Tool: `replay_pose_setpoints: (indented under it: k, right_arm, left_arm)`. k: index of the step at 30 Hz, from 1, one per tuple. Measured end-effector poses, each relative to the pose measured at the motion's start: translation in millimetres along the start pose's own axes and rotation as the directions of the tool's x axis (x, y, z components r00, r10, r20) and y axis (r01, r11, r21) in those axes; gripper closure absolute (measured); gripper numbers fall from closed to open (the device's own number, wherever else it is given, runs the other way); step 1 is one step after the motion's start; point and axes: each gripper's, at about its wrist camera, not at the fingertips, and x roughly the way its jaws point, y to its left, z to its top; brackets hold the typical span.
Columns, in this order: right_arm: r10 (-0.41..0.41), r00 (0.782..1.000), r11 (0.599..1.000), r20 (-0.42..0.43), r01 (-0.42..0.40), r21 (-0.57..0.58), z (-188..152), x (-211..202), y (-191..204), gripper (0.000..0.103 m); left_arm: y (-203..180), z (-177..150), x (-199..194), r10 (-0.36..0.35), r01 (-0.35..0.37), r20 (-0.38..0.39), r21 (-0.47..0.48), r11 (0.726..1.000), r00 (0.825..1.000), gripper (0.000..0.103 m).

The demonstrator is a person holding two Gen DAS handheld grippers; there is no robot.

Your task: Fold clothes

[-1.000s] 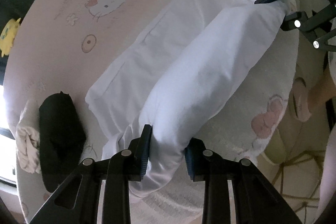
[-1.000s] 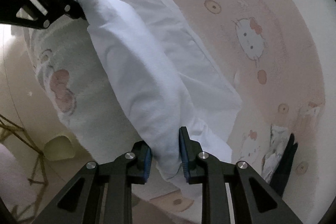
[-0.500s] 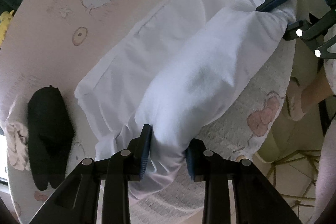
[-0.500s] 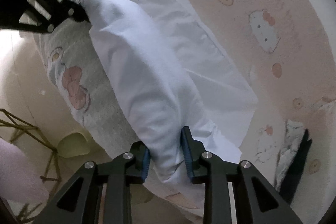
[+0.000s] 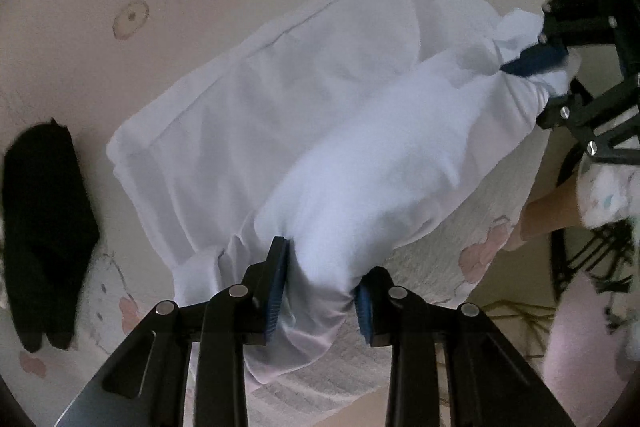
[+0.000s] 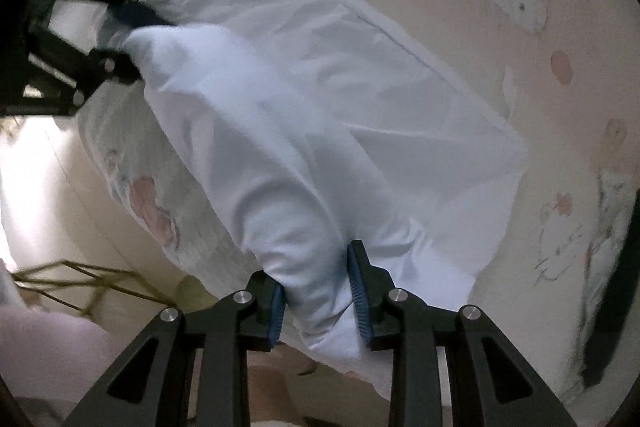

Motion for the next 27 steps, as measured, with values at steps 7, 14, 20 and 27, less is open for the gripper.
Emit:
replay_pose_setpoints:
  k: [7,14,20,27]
  right_arm:
    - [0.176,0.983,0.968,-0.047,-0.164,0.190,19,3,-39,0.074]
    - [0.265,0.964,0.898,-0.022,-0.239,0.369,37,1,-78,0.075]
    - [0.238,0.971,0.887,-0.007,-0.215,0.409,47,1,-85,0.075]
    - [0.148,0.989,0.917,-0.028,-0.126,0.379,61,7,-78,0.075]
  left_arm:
    - [39,19,1,-0.156,0.148,-0.039,-0.148,0.978,0.987,0.075]
    - [64,29,-1,-0.206,0.198,-0.018,-0.211,0.957,0.978,0.074]
    - [71,40,-2,-0.173,0.167,-0.012,-0.207,0.964,0.985,0.073]
    - [62,36,-8,-0.119,0.117,0.001,-0.205,0.972,0.993,0.073]
